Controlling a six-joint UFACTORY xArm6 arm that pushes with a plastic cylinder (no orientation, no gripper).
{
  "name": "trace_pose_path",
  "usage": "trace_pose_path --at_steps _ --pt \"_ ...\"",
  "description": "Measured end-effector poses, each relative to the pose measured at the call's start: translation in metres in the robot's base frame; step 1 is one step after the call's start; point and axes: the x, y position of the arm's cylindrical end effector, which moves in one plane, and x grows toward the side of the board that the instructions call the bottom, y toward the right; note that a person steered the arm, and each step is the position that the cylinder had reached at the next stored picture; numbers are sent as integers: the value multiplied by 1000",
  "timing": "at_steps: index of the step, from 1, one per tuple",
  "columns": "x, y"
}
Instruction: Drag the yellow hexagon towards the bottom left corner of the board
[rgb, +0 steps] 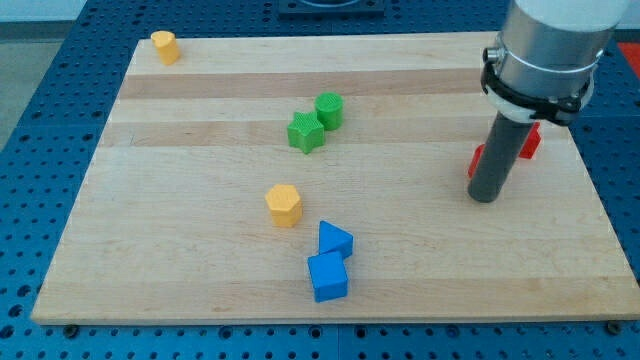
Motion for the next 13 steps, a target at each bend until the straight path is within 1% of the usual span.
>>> trace_pose_path --at_steps 2,3,4,5,7,8,9,10,11,12,13 --pt "-30 20" --pt "-17 20" --pt "32 -9" --pt "38 -65" --pt "31 -184" --pt "13 -216" --pt "13 -257" --pt "-1 -306" --pt "-6 -330" --pt "11 -340" --pt "36 -344"
